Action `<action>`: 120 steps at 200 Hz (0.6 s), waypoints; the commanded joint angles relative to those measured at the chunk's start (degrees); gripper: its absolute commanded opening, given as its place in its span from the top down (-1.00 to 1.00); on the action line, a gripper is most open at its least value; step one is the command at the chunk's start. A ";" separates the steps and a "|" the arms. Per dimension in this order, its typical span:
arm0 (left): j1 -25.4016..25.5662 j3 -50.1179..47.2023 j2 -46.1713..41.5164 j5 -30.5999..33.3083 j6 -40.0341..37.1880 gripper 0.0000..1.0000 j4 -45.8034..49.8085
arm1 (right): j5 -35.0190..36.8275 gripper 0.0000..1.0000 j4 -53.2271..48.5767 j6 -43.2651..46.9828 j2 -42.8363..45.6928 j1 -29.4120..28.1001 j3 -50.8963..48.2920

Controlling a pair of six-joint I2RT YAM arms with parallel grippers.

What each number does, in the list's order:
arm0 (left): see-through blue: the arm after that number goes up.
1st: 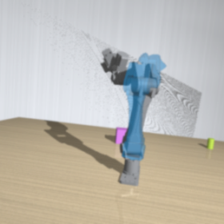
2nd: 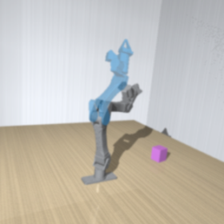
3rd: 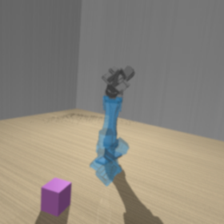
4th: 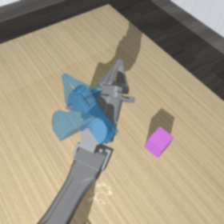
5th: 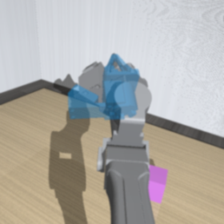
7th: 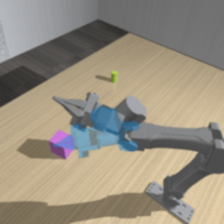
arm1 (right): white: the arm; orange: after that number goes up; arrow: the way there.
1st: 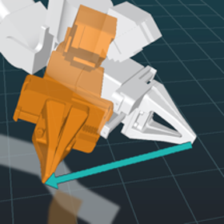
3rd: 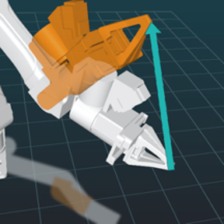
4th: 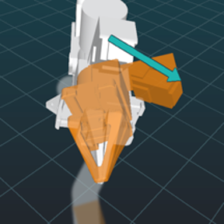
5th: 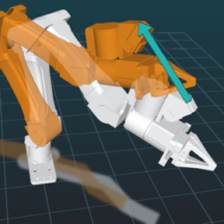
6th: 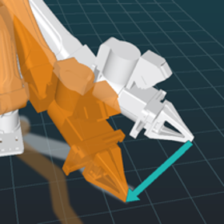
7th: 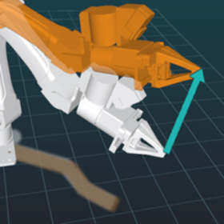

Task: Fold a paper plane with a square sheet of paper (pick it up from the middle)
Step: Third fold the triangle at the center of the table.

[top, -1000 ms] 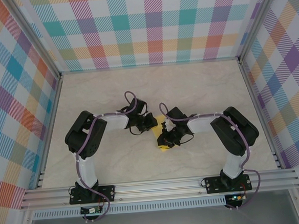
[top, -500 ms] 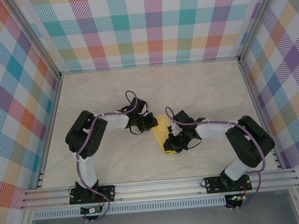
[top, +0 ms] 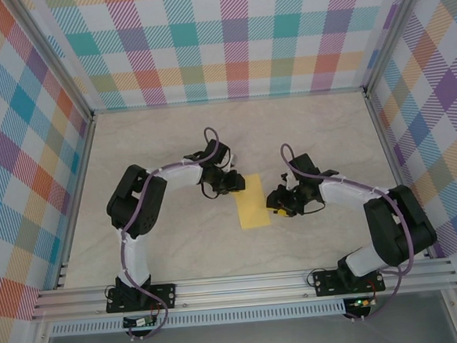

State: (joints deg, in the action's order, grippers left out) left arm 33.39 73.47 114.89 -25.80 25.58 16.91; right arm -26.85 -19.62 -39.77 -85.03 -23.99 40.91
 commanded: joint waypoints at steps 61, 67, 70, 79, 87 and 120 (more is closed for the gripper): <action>0.41 0.53 -5.89 4.72 2.34 0.33 1.76 | -4.13 0.18 2.95 -0.13 -4.91 0.08 3.26; 0.38 0.53 -5.28 3.96 2.89 0.33 1.11 | -4.22 0.17 3.18 -0.22 -5.16 0.08 3.22; 0.39 0.66 -4.98 3.66 3.08 0.34 0.89 | -4.30 0.17 3.26 -0.22 -5.26 0.08 3.29; 0.45 0.98 -4.03 3.02 3.52 0.34 0.60 | -4.27 0.16 3.22 -0.09 -5.54 0.08 3.55; 0.45 1.11 -3.27 2.57 3.74 0.35 0.58 | -4.28 0.15 3.20 0.08 -5.90 0.08 3.81; 0.45 0.37 -1.98 2.84 4.45 0.37 0.32 | -3.51 0.13 2.76 0.60 -6.97 0.08 4.73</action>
State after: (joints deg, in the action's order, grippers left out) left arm 33.63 73.56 111.94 -22.22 28.80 17.67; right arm -29.58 -16.93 -39.99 -91.22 -23.99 43.75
